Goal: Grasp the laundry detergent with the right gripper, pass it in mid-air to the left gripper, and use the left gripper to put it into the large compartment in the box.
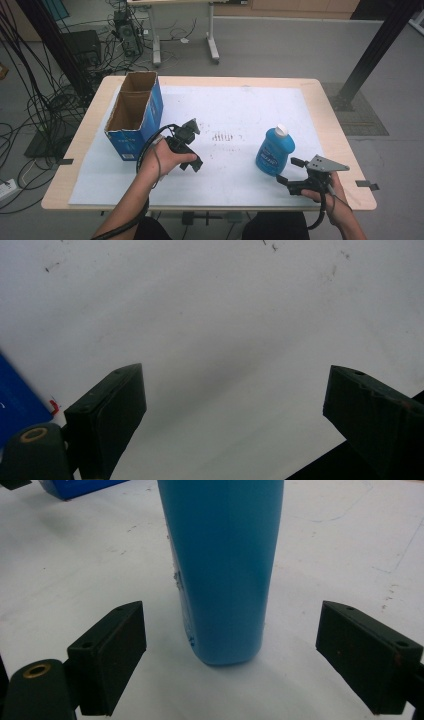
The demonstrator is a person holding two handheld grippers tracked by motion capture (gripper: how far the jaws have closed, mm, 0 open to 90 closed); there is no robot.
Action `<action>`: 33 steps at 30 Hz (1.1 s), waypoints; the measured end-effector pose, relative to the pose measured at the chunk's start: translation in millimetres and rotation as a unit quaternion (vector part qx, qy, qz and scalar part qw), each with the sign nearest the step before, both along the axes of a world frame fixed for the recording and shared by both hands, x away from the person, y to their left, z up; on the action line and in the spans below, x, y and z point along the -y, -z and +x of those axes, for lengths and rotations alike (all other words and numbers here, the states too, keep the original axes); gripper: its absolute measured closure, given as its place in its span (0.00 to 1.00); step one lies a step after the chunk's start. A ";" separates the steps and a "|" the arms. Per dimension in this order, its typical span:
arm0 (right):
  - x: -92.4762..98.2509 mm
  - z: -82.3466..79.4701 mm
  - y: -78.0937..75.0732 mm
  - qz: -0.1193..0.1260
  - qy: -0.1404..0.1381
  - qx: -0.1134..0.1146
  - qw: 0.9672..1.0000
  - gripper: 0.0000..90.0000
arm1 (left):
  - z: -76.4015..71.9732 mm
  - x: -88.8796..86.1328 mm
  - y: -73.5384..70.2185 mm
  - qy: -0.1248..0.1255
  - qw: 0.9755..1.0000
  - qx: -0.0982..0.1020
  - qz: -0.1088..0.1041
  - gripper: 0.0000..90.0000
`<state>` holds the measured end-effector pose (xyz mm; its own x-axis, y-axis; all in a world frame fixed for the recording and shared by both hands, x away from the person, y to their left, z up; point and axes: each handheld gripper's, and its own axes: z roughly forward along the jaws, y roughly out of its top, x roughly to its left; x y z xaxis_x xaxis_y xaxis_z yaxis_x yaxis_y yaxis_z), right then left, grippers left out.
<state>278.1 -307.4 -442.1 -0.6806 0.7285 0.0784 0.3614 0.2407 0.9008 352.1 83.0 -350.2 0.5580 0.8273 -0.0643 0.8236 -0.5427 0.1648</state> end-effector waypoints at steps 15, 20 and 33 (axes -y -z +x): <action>-6.5 7.6 -4.8 -0.001 -0.004 0.013 1.000 0.13 | -1.4 -3.1 -2.5 -0.002 1.000 0.000 -0.001 0.12; -8.8 11.1 -6.4 0.004 -0.007 0.018 1.000 0.14 | -1.1 -2.2 -3.8 -0.002 1.000 0.002 0.001 0.12; -17.1 20.7 -5.8 0.014 -0.022 0.022 0.999 0.13 | -1.9 -1.6 -7.6 -0.003 1.000 0.002 -0.002 0.12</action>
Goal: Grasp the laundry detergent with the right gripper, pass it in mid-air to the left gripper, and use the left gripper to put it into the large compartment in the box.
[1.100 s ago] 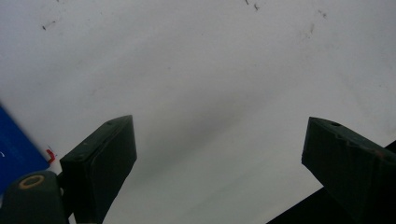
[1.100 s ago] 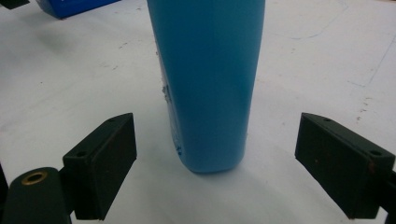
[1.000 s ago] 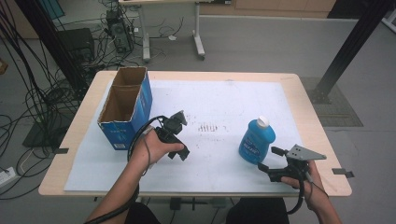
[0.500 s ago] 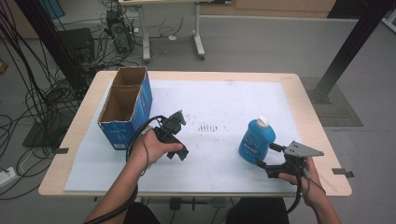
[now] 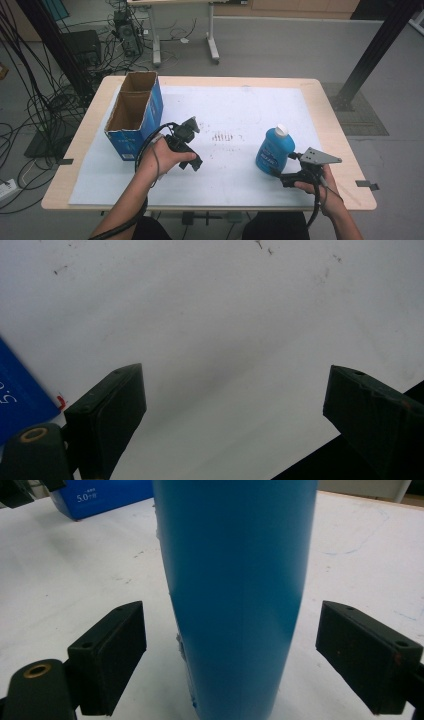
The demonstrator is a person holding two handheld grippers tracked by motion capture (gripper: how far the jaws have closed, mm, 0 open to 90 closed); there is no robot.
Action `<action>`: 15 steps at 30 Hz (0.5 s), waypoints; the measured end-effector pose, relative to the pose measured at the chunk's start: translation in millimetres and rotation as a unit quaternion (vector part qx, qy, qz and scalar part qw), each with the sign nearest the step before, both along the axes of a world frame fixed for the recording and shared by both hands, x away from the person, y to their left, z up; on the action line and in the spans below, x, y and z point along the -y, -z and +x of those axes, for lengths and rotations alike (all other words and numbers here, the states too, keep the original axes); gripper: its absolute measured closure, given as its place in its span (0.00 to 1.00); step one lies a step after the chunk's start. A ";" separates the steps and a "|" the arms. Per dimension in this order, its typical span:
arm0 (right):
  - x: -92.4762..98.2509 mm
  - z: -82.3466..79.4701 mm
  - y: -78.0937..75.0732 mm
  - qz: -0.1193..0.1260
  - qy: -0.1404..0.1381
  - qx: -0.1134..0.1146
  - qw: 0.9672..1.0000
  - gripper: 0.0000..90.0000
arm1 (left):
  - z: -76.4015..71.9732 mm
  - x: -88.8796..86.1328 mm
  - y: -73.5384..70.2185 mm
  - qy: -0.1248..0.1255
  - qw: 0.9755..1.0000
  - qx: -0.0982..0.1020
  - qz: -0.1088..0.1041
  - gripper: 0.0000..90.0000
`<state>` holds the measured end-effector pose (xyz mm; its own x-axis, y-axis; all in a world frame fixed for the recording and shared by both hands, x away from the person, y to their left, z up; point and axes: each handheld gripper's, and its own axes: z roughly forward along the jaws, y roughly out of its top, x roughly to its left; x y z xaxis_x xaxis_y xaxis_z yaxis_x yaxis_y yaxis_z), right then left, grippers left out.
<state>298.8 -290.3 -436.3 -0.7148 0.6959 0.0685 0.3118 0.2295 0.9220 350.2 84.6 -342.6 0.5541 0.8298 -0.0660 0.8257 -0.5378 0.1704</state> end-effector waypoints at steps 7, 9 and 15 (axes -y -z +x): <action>-5.4 4.4 0.6 0.004 -0.007 0.005 1.000 0.13 | -1.4 -1.5 0.1 -0.001 1.000 -0.001 0.001 0.12; -7.5 6.2 0.7 0.006 -0.008 0.006 1.000 0.13 | -2.1 -2.4 -0.5 -0.001 1.000 -0.001 0.002 0.12; -11.9 9.3 0.9 0.010 -0.015 0.010 1.000 0.14 | -3.1 -4.4 -2.0 -0.003 1.000 0.000 0.002 0.12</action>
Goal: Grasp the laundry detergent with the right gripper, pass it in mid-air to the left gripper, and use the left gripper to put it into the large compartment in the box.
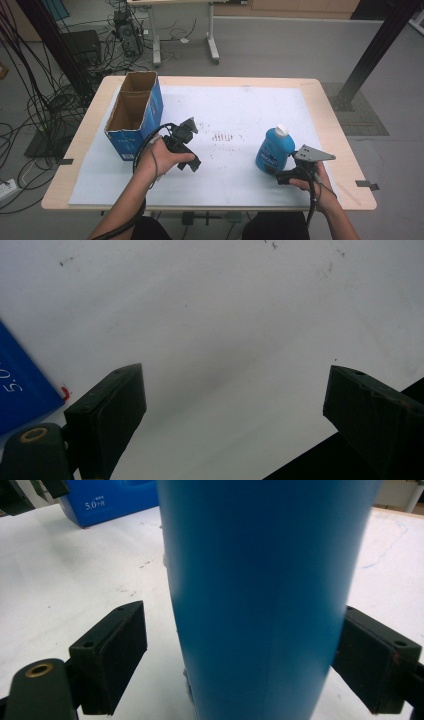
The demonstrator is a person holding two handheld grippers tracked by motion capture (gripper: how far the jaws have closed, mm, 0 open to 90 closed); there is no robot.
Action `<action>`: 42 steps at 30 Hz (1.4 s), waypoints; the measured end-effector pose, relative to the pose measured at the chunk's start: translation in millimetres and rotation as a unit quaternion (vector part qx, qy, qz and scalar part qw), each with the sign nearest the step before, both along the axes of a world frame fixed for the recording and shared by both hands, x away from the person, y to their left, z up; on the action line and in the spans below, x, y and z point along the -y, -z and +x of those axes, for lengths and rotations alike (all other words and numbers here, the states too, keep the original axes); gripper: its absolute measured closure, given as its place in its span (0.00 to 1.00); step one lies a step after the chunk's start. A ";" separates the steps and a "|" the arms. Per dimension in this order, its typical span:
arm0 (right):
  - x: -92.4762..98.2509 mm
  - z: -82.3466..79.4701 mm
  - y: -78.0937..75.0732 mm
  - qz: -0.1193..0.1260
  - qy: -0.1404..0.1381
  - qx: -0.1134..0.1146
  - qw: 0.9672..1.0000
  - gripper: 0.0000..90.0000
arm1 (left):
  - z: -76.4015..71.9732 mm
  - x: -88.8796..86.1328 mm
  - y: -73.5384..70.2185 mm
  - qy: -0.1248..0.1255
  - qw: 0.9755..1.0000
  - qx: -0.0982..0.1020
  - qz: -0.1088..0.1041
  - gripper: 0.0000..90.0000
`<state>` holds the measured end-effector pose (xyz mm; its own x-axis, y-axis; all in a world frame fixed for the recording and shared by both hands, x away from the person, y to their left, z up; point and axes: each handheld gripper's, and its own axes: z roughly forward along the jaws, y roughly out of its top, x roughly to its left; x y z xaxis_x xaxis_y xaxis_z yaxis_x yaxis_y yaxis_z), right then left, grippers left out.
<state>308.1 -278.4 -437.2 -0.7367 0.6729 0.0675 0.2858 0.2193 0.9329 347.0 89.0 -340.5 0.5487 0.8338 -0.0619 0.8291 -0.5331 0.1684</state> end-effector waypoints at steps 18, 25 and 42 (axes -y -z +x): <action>-5.9 3.8 -0.3 0.005 -0.004 0.003 1.000 0.14 | -1.6 -0.1 1.4 -0.001 1.000 -0.002 -0.001 0.12; -5.5 4.2 -0.2 0.008 -0.003 0.003 1.000 0.14 | -1.0 0.4 1.3 -0.002 1.000 -0.002 0.000 0.11; -6.4 4.0 -0.5 0.008 -0.005 0.006 1.000 0.14 | -0.9 2.7 0.3 0.000 1.000 -0.004 0.000 0.12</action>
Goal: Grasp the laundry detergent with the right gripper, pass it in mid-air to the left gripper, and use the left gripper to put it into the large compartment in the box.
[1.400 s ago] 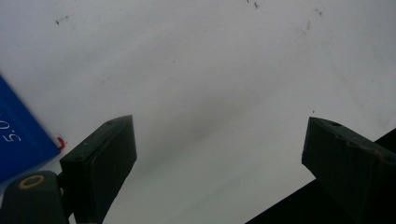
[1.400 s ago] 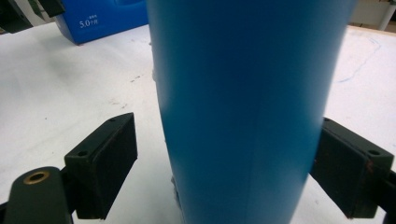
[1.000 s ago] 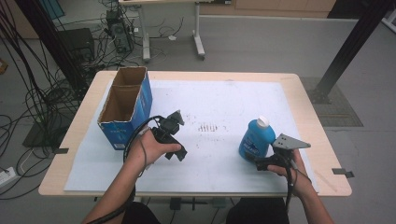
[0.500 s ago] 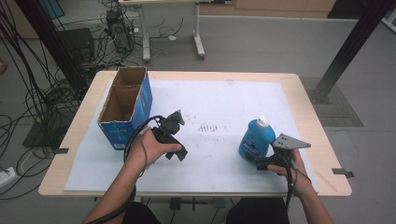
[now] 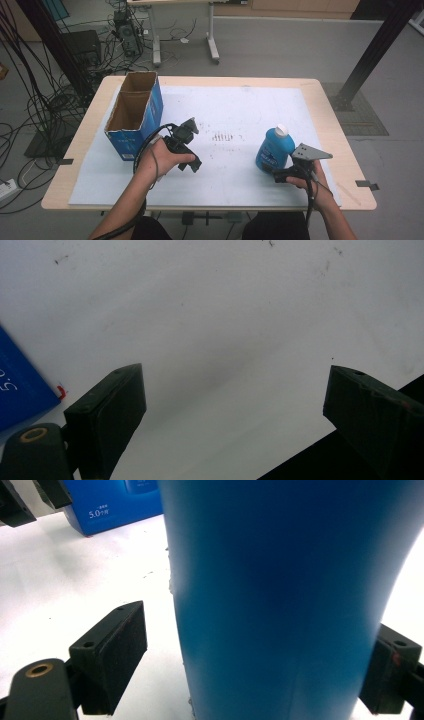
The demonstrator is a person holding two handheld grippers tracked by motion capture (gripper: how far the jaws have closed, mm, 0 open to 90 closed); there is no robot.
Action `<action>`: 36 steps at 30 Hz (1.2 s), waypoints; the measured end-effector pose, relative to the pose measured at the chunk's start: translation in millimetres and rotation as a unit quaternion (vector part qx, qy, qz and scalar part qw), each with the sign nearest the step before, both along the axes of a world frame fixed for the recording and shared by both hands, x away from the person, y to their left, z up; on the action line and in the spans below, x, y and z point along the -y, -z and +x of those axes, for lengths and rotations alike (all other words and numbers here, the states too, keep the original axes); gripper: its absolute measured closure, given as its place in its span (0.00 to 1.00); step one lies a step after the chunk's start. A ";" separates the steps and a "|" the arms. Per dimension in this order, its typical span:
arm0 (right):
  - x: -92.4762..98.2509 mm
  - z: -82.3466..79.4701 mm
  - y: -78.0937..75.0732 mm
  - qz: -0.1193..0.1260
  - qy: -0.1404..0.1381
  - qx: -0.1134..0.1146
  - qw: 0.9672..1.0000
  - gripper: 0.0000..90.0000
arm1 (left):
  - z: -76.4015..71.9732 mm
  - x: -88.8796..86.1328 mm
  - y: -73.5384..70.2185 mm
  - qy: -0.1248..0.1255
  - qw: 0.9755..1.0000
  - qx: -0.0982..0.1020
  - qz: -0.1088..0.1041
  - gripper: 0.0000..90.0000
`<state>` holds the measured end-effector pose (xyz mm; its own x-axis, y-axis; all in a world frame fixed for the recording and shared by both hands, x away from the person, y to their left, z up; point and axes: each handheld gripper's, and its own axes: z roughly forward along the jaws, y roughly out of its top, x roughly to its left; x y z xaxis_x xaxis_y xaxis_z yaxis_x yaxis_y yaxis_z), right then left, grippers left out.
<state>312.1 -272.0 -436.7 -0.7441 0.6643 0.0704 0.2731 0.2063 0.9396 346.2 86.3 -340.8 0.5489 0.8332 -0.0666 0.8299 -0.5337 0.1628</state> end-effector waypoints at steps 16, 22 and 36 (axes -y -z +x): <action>0.6 0.4 -0.6 0.004 0.001 0.001 1.000 0.14 | 0.2 2.5 -0.8 0.002 1.000 0.000 0.001 0.12; 0.5 0.5 -0.4 0.004 0.000 0.001 1.000 0.14 | 0.4 3.0 -0.2 0.002 1.000 0.000 0.001 0.12; 1.3 0.0 -0.9 0.004 0.000 0.001 1.000 0.14 | 0.1 4.0 -1.2 0.004 1.000 -0.002 0.001 0.12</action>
<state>312.1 -273.3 -435.8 -0.7448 0.6631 0.0742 0.2705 0.1984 0.9421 346.3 82.3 -339.6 0.5553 0.8290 -0.0672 0.8261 -0.5404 0.1596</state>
